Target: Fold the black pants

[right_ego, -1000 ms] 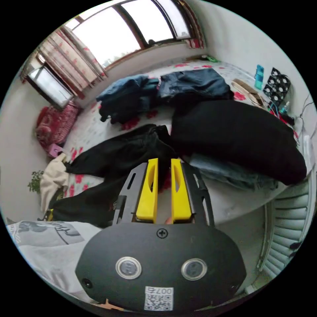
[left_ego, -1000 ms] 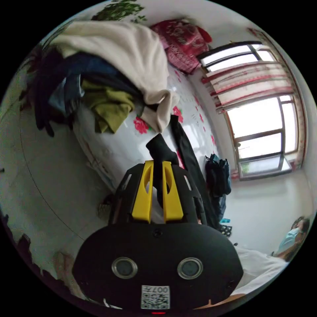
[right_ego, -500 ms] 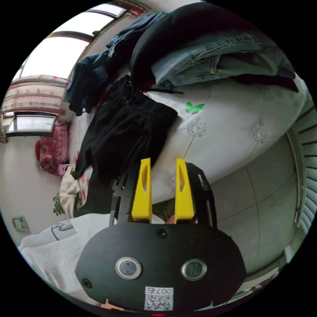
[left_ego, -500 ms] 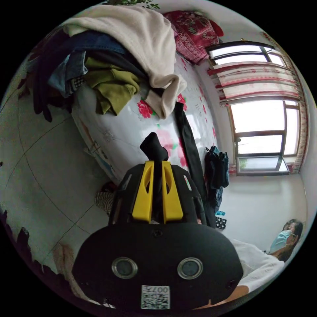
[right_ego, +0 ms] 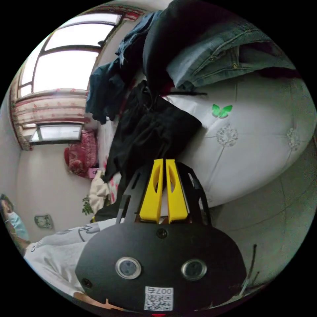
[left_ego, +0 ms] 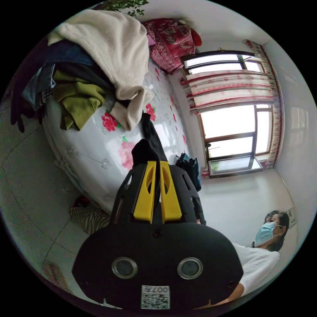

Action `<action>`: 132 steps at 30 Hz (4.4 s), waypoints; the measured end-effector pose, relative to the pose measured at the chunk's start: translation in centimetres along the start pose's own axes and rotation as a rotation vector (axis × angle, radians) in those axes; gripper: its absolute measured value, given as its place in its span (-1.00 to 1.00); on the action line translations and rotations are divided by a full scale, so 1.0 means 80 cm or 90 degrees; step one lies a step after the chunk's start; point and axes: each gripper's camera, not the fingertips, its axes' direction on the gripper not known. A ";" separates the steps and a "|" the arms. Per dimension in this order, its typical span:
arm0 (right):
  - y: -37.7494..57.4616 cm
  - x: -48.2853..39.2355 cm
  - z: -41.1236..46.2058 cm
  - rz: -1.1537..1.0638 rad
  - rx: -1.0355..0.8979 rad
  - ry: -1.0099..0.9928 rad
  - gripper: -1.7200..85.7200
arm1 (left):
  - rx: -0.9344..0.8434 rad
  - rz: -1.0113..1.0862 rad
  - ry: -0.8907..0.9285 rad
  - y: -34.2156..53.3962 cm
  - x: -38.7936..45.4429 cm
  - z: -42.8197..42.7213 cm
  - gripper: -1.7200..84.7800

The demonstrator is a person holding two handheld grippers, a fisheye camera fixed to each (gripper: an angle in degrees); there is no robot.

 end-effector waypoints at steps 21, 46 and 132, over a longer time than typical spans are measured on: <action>-0.147 -0.224 0.002 -0.088 0.142 -0.148 -0.91 | 0.090 -0.084 -0.040 -0.257 0.085 0.206 -0.90; -0.109 -0.195 0.125 0.078 0.093 0.097 -0.78 | -0.126 -0.035 -0.332 -0.206 0.017 0.475 -0.95; 0.127 -0.390 0.184 -0.405 -0.089 0.242 -0.97 | -0.036 0.013 -0.115 -0.118 -0.135 0.207 -0.85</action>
